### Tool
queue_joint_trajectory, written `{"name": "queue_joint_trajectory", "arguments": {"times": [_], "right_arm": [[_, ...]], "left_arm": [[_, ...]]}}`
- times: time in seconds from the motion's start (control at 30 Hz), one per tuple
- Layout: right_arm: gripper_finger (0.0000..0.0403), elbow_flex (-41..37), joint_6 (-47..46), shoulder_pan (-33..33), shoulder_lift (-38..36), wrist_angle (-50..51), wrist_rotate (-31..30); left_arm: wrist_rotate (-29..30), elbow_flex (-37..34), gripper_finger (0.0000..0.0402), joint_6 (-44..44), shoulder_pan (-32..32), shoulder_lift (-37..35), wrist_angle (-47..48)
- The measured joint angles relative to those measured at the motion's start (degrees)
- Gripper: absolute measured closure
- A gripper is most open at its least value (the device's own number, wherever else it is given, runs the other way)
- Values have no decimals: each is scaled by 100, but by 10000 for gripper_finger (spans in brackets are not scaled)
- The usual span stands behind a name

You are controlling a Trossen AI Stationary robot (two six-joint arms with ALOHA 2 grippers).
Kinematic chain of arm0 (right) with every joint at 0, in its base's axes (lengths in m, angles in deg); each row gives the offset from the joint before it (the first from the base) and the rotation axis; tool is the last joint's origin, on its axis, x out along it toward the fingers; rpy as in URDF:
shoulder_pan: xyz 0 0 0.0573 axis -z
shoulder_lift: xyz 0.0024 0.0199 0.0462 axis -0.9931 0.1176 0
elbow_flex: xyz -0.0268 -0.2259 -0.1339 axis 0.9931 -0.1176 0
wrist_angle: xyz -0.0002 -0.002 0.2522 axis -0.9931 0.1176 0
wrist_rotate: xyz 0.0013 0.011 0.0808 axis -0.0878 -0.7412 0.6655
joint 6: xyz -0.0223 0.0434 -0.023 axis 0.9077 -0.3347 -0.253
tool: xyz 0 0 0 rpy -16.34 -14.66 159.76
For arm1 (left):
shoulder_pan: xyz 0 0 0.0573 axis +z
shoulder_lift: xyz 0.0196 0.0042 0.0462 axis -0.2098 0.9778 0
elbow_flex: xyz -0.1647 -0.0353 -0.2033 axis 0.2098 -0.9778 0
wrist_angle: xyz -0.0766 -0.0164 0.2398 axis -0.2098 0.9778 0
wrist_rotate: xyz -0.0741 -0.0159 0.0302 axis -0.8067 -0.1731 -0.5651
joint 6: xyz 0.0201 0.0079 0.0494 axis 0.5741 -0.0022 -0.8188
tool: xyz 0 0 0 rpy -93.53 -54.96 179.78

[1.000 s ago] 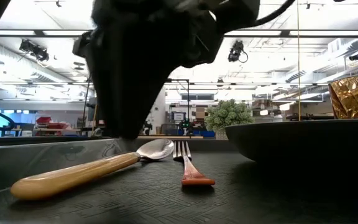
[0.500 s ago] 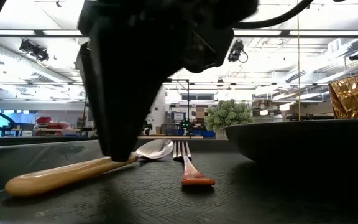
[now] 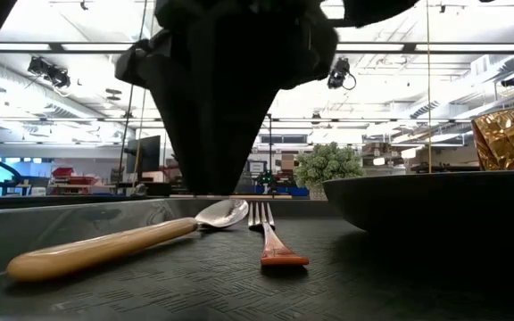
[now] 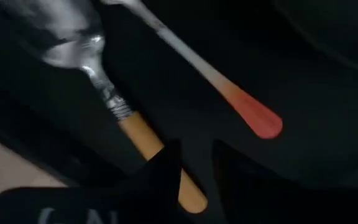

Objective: Pick and place plate/cup/fork/spoon on tray
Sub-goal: Put the yellow spoon to the left orange fork on the black tray

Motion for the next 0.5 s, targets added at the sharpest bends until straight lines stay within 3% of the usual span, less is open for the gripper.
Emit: {"name": "queue_joint_trajectory", "arguments": {"times": [0.2, 0.5], "right_arm": [[396, -1, -2, 0, 0, -4, 0], [396, 1, -2, 0, 0, -22, 31]], "left_arm": [[17, 15, 316, 908, 136, 20, 255], [-92, 9, 259, 1072, 225, 236, 395]]}}
